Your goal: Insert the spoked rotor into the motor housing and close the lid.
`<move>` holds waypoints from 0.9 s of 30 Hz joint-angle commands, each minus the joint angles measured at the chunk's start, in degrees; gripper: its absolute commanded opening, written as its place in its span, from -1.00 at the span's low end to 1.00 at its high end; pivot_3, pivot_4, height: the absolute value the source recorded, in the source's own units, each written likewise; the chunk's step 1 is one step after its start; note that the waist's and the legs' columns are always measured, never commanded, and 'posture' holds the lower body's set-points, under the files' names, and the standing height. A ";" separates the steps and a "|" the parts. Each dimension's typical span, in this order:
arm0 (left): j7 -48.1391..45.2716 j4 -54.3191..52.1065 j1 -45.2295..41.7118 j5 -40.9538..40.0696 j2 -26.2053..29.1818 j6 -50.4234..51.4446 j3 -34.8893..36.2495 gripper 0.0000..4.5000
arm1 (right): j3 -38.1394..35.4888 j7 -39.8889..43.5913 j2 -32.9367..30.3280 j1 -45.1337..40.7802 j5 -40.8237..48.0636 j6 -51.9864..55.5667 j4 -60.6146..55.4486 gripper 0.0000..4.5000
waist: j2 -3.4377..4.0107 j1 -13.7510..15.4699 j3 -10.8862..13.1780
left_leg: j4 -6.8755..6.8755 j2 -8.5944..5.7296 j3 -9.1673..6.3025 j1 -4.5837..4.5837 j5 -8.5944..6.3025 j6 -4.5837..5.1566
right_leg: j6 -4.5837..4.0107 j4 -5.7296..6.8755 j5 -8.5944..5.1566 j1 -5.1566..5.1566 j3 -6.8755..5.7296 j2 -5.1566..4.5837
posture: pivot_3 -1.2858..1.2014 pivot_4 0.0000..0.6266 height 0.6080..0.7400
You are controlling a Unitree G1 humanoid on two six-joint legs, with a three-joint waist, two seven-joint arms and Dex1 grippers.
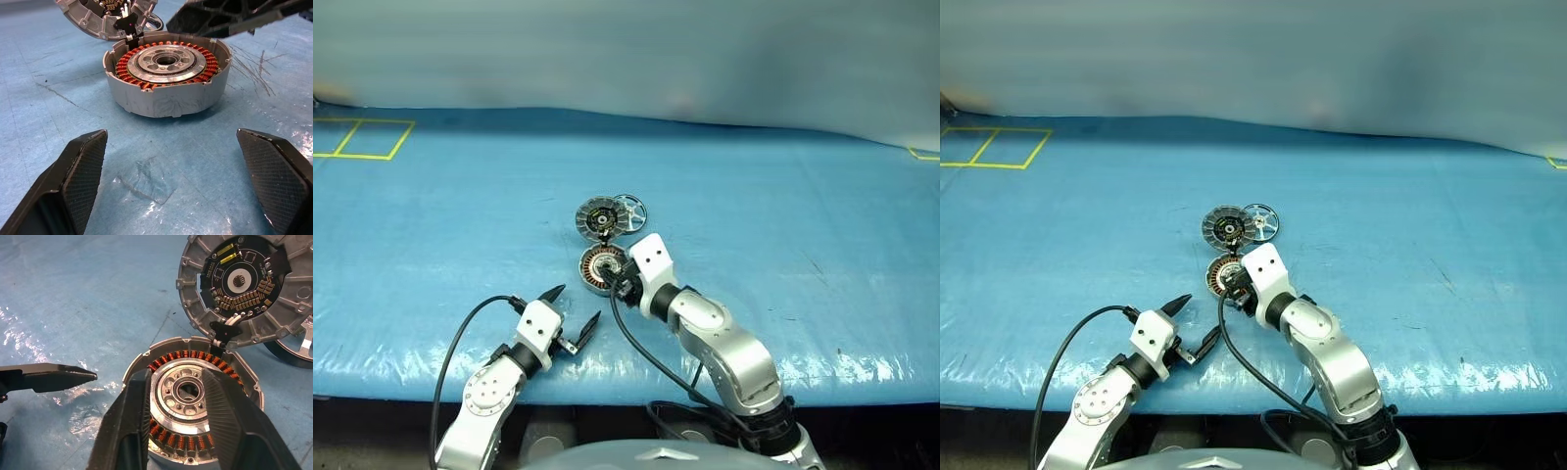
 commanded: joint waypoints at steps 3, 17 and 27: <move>-0.22 -0.49 -0.74 -0.07 -0.51 -1.27 -0.26 1.00 | -2.26 -4.94 -3.39 -6.54 -5.27 7.44 -0.11 -0.99 | 0.01 0.07 0.01 | 0.03 0.00 0.00 0.00 0.00 0.00 | 0.00 0.00 0.00 -0.01 0.00 0.00 | 0.03 -0.52 1.00; 0.58 0.08 -1.13 0.46 -1.29 -2.18 -0.05 1.00 | -10.23 11.43 -17.62 -29.64 -1.94 -5.37 29.36 -0.83 | 0.14 -0.53 0.09 | -0.13 0.00 0.02 -0.07 0.02 0.05 | -0.01 0.01 0.04 0.17 0.01 0.03 | 0.03 -0.52 1.00; 1.93 -0.70 0.74 0.97 -1.66 -2.74 0.02 1.00 | -5.10 17.49 -15.59 -35.51 -5.26 -15.72 42.51 -0.02 | 0.22 -0.98 0.14 | -0.09 -0.02 0.01 -0.09 0.03 0.05 | 0.02 0.03 0.06 0.18 0.03 0.04 | 0.03 -0.52 1.00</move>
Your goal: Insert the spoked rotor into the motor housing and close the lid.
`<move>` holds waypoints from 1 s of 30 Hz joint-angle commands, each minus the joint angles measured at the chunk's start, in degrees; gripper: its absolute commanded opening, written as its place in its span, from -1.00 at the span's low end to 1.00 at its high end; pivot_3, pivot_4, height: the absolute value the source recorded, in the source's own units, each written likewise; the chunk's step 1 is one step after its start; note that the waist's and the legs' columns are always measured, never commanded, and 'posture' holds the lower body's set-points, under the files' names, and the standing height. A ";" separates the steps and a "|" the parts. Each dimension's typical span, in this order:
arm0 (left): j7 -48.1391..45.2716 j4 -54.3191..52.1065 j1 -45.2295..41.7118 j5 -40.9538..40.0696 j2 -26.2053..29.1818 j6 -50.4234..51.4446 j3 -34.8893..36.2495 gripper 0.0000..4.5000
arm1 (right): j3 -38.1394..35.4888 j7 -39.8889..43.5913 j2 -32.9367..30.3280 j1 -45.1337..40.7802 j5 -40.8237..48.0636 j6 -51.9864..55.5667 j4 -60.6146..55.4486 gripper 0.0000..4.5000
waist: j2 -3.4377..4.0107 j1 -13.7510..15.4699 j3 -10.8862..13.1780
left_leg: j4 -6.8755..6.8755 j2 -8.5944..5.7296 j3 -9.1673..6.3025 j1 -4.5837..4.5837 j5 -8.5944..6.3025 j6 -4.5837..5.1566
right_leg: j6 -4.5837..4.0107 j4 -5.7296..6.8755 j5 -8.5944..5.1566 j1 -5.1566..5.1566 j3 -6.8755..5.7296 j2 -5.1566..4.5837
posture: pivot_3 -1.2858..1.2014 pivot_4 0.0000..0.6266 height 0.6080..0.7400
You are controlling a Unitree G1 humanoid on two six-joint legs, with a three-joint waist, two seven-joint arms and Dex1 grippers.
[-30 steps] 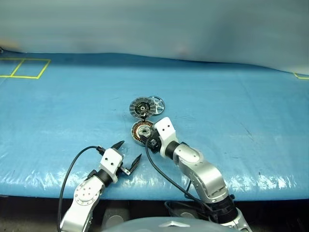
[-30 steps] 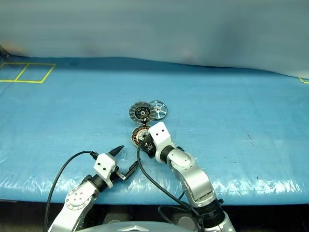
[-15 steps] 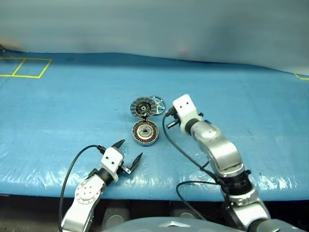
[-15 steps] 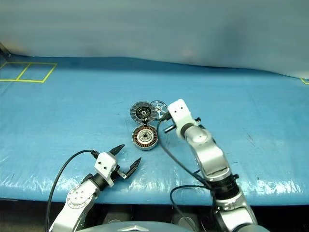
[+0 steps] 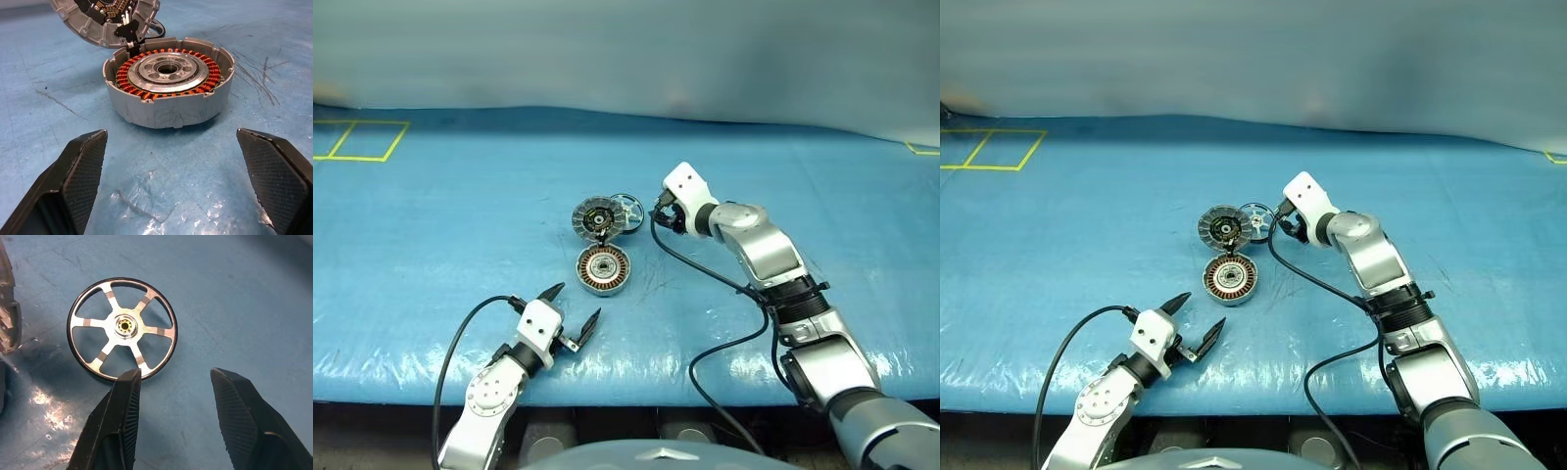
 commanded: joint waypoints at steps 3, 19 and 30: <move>0.60 -1.16 0.28 0.60 -0.39 -1.29 0.02 1.00 | 1.51 3.20 1.85 -4.09 -1.42 -6.39 5.00 -0.02 | 0.04 -0.21 0.02 | 0.04 0.00 0.01 0.00 0.00 0.00 | 0.02 0.01 0.01 0.01 0.01 0.00 | 0.03 -0.52 1.00; 1.00 -2.02 0.72 1.27 -0.99 -0.91 -0.63 1.00 | 2.83 4.19 7.43 -10.04 -6.56 -17.10 24.04 -0.02 | 0.17 -0.37 0.10 | 0.02 0.00 0.01 0.03 0.01 0.00 | 0.03 0.06 0.03 0.00 0.02 0.02 | 0.03 -0.52 1.00; 1.71 -2.93 1.00 1.28 -1.04 -0.40 -0.39 1.00 | 2.09 6.56 9.23 -11.08 -7.30 -18.73 31.58 -0.29 | 0.19 -0.64 0.09 | 0.08 0.00 -0.01 0.28 0.02 0.02 | 0.03 0.11 0.02 0.25 0.02 0.03 | 0.03 -0.52 1.00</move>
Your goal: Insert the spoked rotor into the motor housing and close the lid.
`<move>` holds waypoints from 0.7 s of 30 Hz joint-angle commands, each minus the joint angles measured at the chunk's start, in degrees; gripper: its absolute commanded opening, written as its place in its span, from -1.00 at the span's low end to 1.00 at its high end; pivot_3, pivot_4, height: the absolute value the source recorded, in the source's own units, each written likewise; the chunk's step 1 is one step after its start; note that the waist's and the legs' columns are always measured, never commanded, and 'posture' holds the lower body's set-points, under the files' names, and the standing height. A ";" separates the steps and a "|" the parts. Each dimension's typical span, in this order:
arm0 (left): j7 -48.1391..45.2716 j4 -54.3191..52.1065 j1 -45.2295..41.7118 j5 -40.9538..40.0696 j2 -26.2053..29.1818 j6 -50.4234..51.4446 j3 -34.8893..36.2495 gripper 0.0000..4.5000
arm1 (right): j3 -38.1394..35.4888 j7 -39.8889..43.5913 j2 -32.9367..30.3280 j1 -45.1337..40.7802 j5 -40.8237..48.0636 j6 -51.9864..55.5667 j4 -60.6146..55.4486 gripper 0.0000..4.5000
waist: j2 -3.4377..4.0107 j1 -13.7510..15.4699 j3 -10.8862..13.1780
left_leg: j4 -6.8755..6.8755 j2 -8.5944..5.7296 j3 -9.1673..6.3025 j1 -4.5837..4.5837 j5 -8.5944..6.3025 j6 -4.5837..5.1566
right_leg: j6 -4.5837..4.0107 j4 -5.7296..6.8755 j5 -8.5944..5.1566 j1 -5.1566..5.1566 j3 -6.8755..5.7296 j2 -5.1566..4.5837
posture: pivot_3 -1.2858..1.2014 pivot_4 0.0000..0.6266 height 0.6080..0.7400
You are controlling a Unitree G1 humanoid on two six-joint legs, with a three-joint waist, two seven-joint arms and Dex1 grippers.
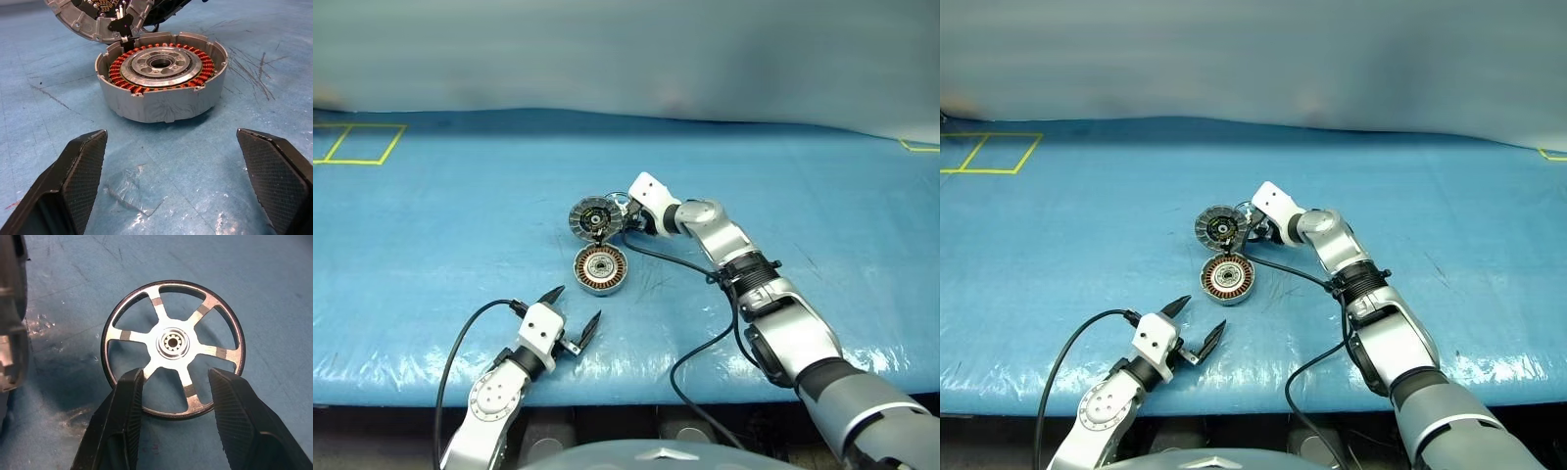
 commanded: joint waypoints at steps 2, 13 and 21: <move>0.48 -2.78 0.07 0.14 -0.32 -0.39 0.04 1.00 | -0.87 1.12 0.71 -0.27 -0.04 0.61 1.48 -0.58 | 0.01 0.00 0.00 | 0.03 -0.01 0.00 -0.01 0.01 0.01 | 0.00 0.00 0.00 0.01 0.01 0.00 | 0.03 -0.52 1.00; 0.67 -2.59 -0.11 0.27 -0.51 -0.58 -0.40 1.00 | -2.38 0.00 1.04 0.08 -0.51 1.88 1.04 -0.71 | 0.01 0.00 0.00 | -0.05 0.00 0.00 -0.03 0.01 0.01 | -0.01 -0.01 0.00 -0.03 0.01 0.00 | 0.03 -0.52 1.00; 0.49 -2.49 -0.49 0.07 -0.50 -0.42 -0.48 1.00 | -2.58 -2.83 -0.86 3.30 -1.94 6.92 -3.69 -0.99 | 0.02 0.27 -0.01 | -0.03 -0.01 -0.02 -0.04 0.01 0.01 | 0.00 -0.01 0.00 -0.02 0.01 0.00 | 0.03 -0.52 1.00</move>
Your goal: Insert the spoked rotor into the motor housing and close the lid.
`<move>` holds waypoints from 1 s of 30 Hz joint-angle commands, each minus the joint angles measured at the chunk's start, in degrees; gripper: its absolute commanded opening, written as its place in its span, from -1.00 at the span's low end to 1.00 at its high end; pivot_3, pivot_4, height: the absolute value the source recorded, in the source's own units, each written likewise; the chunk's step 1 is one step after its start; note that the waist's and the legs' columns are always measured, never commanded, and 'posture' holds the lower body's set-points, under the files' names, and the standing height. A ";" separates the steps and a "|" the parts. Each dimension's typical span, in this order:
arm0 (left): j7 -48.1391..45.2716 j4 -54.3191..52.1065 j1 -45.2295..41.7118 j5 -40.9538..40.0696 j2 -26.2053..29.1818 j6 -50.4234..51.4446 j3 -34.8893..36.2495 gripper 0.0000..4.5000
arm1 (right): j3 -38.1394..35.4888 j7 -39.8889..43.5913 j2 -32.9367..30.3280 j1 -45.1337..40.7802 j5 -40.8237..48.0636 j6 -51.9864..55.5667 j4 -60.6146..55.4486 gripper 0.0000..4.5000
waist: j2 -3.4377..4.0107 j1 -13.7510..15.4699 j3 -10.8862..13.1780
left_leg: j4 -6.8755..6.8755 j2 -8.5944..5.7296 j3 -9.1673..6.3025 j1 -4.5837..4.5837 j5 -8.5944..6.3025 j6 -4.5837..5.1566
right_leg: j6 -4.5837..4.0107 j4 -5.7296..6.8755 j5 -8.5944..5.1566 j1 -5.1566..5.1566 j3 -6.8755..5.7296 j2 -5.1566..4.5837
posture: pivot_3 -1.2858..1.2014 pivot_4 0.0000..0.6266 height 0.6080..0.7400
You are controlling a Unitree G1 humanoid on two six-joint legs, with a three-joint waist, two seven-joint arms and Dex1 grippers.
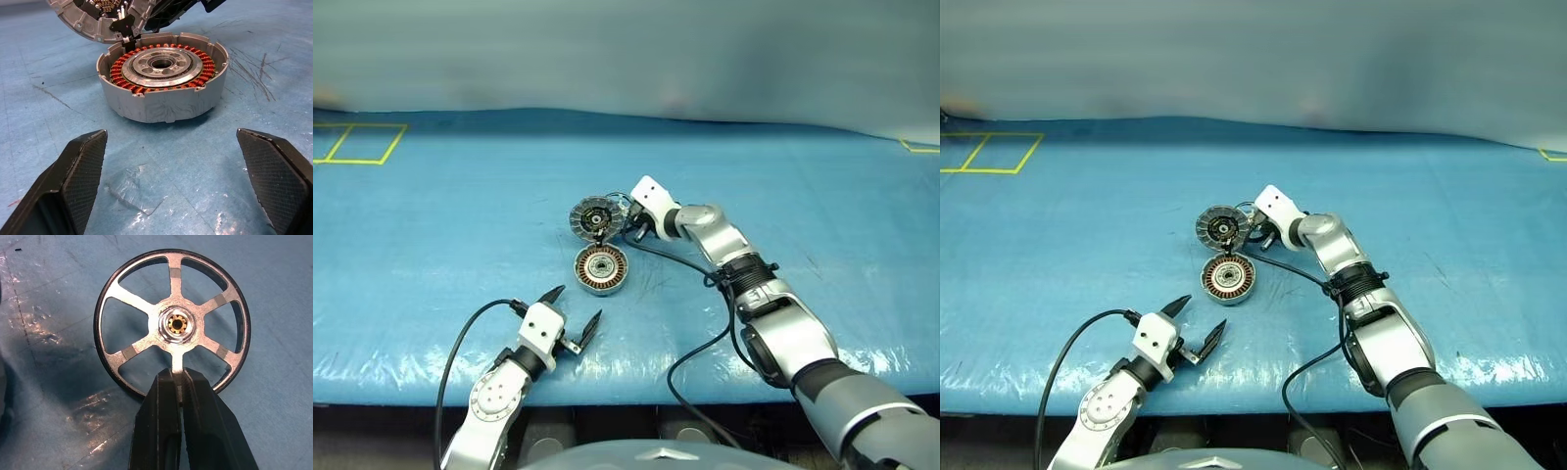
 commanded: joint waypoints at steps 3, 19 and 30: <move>0.01 -2.34 -0.31 -0.09 -0.39 -0.27 -0.27 1.00 | -0.30 -2.47 -3.29 3.90 -2.10 5.64 -6.02 -0.99 | 0.02 0.41 -0.01 | 0.02 -0.03 -0.01 -0.01 0.00 0.00 | 0.01 -0.02 0.00 0.03 0.00 -0.01 | 0.03 -0.52 1.00; -0.64 -2.80 -0.43 -0.45 -0.73 0.55 -0.72 1.00 | 3.98 2.44 -23.01 29.36 -7.44 35.89 -61.17 -0.99 | 0.02 1.89 -0.07 | 0.03 -0.05 -0.01 -0.17 -0.02 -0.03 | 0.01 -0.18 -0.02 -0.06 0.00 -0.07 | 0.03 -0.52 1.00; -3.45 -2.45 -1.52 -1.06 0.85 0.25 -0.67 1.00 | -7.25 4.42 -26.94 37.79 1.97 37.40 -86.82 -0.99 | -0.13 1.64 0.05 | 0.13 -0.04 0.04 -0.21 -0.04 -0.06 | 0.02 -0.18 -0.02 -0.42 0.01 -0.10 | 0.03 -0.52 1.00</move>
